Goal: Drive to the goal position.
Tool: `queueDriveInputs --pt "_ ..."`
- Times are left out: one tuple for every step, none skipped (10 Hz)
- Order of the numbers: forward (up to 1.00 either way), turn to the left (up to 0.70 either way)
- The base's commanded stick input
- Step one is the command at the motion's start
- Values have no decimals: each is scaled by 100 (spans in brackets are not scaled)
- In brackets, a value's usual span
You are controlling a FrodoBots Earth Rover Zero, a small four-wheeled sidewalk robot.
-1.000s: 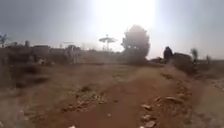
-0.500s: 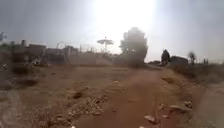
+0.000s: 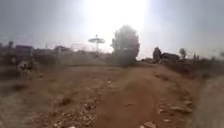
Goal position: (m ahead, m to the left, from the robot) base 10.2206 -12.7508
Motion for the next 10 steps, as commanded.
queueDriveInputs --pt "45 0" --pt "45 -2" --pt "45 -3" --pt "45 -27" --pt "45 -27" --pt "45 -27" --pt "45 -27" --pt "45 -27" --pt "45 -27" --pt "45 -27"
